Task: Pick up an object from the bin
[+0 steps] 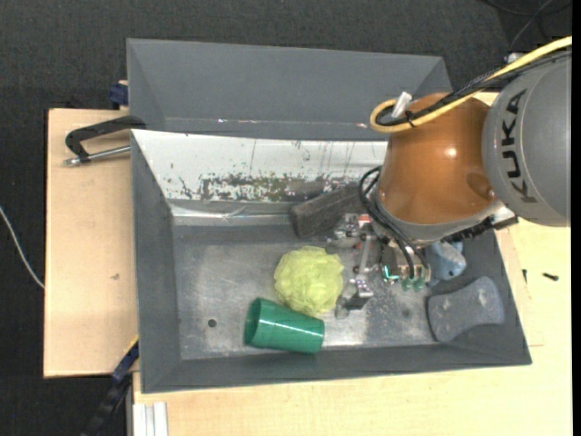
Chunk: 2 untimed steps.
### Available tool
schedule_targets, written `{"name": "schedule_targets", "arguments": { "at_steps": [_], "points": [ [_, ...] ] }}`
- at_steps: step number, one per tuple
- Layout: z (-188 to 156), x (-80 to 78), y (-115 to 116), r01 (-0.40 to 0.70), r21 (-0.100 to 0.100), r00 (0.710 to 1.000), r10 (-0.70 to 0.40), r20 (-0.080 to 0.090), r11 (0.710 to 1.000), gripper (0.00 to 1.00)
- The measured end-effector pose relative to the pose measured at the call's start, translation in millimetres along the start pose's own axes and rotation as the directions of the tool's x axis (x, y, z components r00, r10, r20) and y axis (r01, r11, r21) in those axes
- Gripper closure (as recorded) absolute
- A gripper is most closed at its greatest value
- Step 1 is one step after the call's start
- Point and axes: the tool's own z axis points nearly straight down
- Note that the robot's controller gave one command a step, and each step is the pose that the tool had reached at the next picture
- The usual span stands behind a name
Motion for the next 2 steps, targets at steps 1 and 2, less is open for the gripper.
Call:
{"name": "schedule_targets", "arguments": {
  "at_steps": [1, 2],
  "points": [
    [-2.1, -0.5, 0.0, 0.000, 0.000, 1.000, 0.000, 0.004, 1.000, 0.00],
    [44.1, -11.6, -9.9, 0.052, 0.000, 0.999, -0.052, 0.017, 0.999, 0.00]
  ]
}}
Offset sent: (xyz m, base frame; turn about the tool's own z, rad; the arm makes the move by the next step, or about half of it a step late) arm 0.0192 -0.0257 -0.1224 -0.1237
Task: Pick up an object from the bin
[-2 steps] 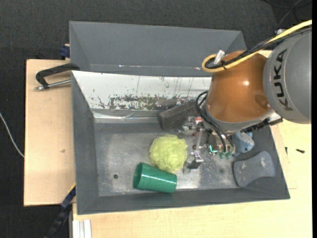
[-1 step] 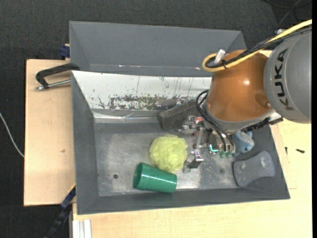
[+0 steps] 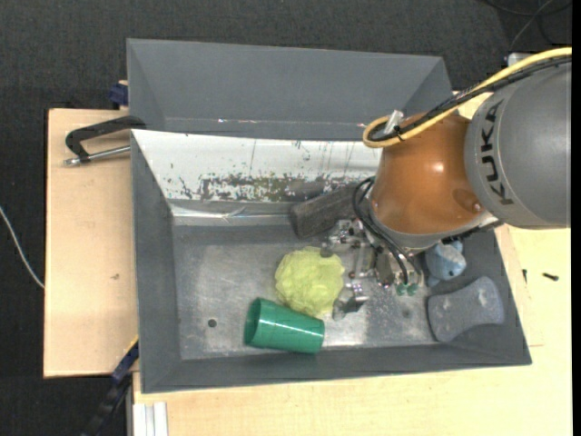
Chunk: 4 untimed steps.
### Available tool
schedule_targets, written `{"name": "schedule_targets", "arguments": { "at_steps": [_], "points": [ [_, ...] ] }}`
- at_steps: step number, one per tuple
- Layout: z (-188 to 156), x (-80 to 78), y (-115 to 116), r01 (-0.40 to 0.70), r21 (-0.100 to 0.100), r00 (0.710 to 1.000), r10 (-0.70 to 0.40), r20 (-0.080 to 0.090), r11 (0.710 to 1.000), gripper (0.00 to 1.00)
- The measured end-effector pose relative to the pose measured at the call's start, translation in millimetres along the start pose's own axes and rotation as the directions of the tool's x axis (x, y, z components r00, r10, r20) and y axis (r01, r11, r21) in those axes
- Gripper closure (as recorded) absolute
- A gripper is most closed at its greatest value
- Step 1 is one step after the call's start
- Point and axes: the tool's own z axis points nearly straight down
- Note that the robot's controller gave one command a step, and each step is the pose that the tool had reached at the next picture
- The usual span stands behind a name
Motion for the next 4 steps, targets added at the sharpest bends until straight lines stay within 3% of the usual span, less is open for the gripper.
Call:
{"name": "schedule_targets", "arguments": {
  "at_steps": [1, 2, 3, 4],
  "points": [
    [73.6, -12.0, -0.4, 0.129, 0.000, 0.992, -0.129, 0.004, 0.992, 1.00],
    [73.6, -11.9, -0.4, 0.129, 0.000, 0.992, -0.129, 0.004, 0.992, 1.00],
    [-34.2, -16.3, 6.6, 0.145, -0.001, 0.989, -0.145, -0.004, 0.989, 1.00],
    [-34.2, -16.3, 6.6, 0.145, -0.001, 0.989, -0.145, -0.005, 0.989, 1.00]
  ]
}}
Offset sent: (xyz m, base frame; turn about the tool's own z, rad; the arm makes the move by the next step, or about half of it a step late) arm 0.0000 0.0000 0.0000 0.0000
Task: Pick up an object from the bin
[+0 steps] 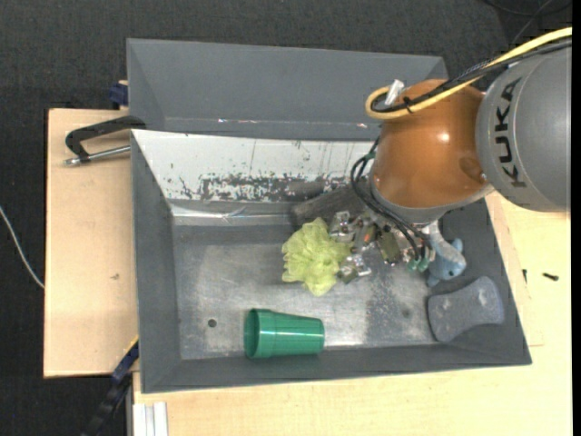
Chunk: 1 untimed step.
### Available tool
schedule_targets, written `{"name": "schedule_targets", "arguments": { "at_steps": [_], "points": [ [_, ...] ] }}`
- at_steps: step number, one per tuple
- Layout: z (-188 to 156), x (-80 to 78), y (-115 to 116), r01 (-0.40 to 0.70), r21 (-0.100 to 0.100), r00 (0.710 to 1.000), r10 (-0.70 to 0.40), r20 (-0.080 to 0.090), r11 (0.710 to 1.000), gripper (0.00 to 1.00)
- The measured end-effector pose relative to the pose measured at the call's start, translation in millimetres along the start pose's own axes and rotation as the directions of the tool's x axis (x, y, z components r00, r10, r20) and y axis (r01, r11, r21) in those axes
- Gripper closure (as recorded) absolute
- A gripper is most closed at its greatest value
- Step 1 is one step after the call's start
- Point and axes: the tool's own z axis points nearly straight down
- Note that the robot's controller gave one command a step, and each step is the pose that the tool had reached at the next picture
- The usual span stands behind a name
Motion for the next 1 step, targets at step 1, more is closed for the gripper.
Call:
{"name": "schedule_targets", "arguments": {
  "at_steps": [1],
  "points": [
    [-77.4, -2.5, -0.4, 0.000, 0.000, 1.000, 0.000, 0.001, 1.000, 1.00]
  ]
}}
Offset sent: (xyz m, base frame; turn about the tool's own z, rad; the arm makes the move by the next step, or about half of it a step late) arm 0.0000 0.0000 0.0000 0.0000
